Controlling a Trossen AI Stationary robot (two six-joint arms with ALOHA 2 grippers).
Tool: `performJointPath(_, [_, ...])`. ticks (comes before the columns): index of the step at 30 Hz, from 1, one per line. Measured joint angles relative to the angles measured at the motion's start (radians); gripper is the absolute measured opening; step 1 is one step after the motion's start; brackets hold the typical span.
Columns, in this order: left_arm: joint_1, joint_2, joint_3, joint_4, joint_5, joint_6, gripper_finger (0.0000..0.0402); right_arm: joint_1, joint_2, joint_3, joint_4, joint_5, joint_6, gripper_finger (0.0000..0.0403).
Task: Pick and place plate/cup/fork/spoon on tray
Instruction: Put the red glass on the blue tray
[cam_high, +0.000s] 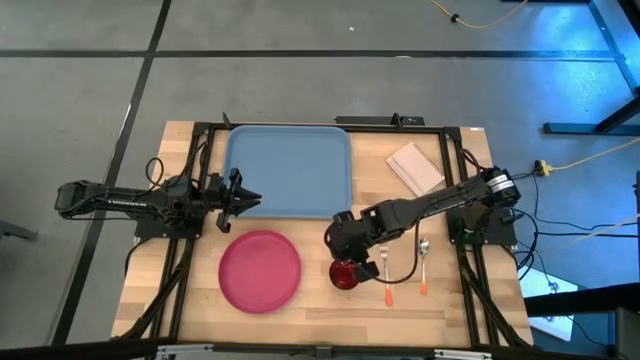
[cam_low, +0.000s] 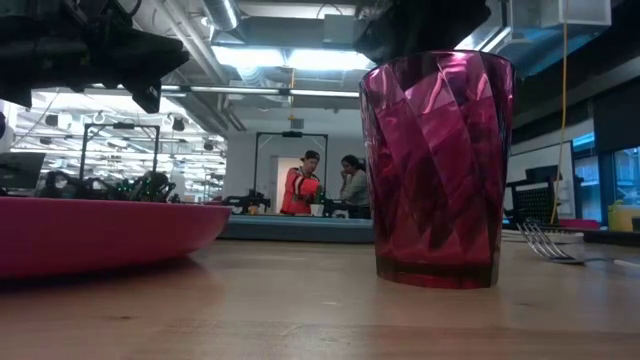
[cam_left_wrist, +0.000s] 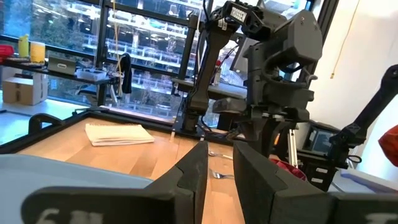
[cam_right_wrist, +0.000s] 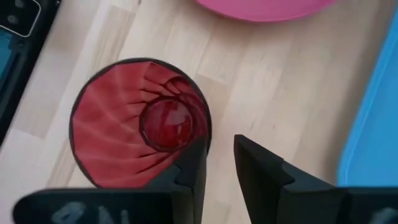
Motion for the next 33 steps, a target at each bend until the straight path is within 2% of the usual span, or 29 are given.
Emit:
performJointPath(14, [0.0,0.0,0.0,-0.01,0.0,-0.001,0.0069,-0.002,0.021,-0.052,0.09,0.007,0.058,0.0088])
performJointPath(20, [0.0,0.0,0.0,-0.013,0.0,-0.001,0.0069,0.0,0.025,-0.057,0.081,-0.053,0.078,0.0088])
performJointPath(33, [-0.001,0.0,0.0,-0.031,-0.031,0.018,0.0069,0.004,0.016,-0.056,0.035,-0.05,0.108,0.0088])
